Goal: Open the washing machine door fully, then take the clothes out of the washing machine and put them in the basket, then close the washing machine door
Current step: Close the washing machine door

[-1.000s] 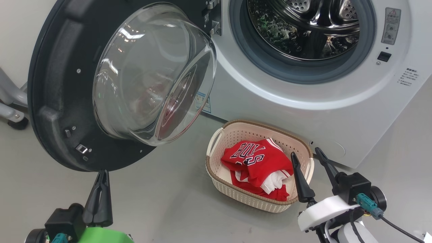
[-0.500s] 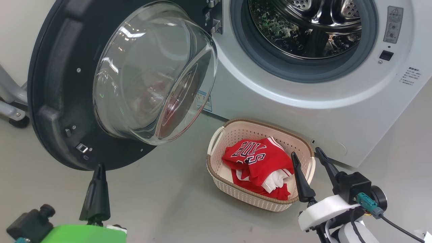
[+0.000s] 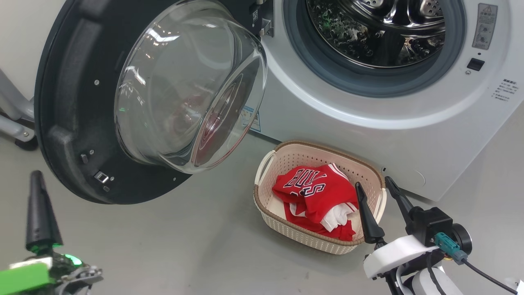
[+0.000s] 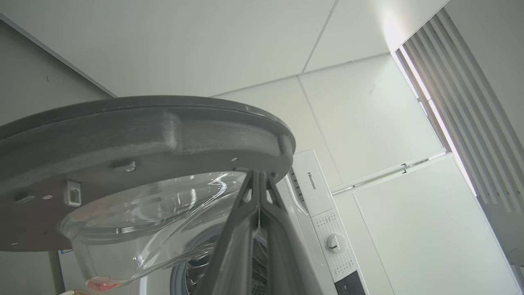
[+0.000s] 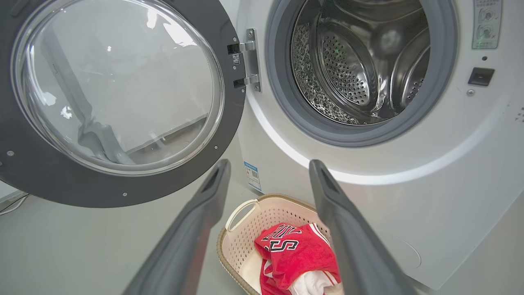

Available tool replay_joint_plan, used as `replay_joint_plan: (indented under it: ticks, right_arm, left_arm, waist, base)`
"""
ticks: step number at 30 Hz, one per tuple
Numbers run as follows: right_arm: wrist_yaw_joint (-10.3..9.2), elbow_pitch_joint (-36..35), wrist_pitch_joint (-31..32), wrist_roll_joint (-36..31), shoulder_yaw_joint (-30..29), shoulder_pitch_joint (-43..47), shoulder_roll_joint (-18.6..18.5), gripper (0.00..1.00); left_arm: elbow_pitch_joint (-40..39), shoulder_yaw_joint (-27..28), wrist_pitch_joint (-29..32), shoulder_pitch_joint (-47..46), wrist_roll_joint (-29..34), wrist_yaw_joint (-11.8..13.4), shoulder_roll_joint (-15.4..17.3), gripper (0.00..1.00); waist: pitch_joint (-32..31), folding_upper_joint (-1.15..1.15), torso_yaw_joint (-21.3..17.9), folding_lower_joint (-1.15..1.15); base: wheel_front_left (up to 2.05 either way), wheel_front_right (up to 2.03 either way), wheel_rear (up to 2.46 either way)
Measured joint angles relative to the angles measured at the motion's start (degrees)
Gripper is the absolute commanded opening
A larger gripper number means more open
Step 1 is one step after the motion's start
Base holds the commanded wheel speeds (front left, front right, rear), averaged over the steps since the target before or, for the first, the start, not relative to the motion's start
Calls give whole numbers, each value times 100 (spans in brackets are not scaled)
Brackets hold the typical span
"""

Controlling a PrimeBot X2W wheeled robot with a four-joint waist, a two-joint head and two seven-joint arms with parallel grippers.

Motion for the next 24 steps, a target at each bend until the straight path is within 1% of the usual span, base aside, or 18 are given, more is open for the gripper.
replay_joint_plan:
  ticks: [2,5,6,8,10,14,17,20,24]
  right_arm:
    - [-1,-8,0,0,-7,-3,-1,100]
    - [-2,-20,0,0,-14,-13,-9,100]
    - [-33,-24,0,-1,-19,-16,-13,100]
    - [-40,-29,0,-9,-22,-18,-19,100]
    - [-41,-36,-1,-10,-26,-19,-24,100]
    - [-41,-52,-1,-11,-26,-20,-34,100]
    - [-40,-65,0,-21,-2,-28,-36,100]
    - [-38,-92,1,-44,34,-44,-37,100]
    - [-36,-96,11,-47,36,-59,-62,100]
  left_arm:
    - [-15,303,56,-132,-383,-85,-5,0]
    - [32,787,162,-253,-624,-121,-21,0]
    - [82,945,177,-313,-717,-121,-20,0]
    - [185,1191,333,-433,-972,-118,97,0]
    - [346,1421,446,-570,-1076,-91,326,0]
    - [798,1811,687,-850,-1419,130,772,0]
    - [1228,2042,882,-1040,-1655,396,1105,0]
    - [1653,2194,1073,-1164,-1763,636,1421,0]
    - [2142,2212,1323,-1455,-2023,723,1637,0]
  waist:
    - [6,0,8,0]
    - [13,0,19,0]
    - [16,0,24,0]
    - [24,0,32,0]
    - [30,0,40,0]
    - [42,0,50,0]
    - [53,0,41,0]
    - [76,0,4,0]
    - [103,0,-38,0]
  base:
    - [0,0,0]
    - [0,0,0]
    - [0,0,0]
    - [0,0,0]
    - [0,0,0]
    - [0,0,0]
    - [0,0,0]
    - [0,0,0]
    - [0,0,0]
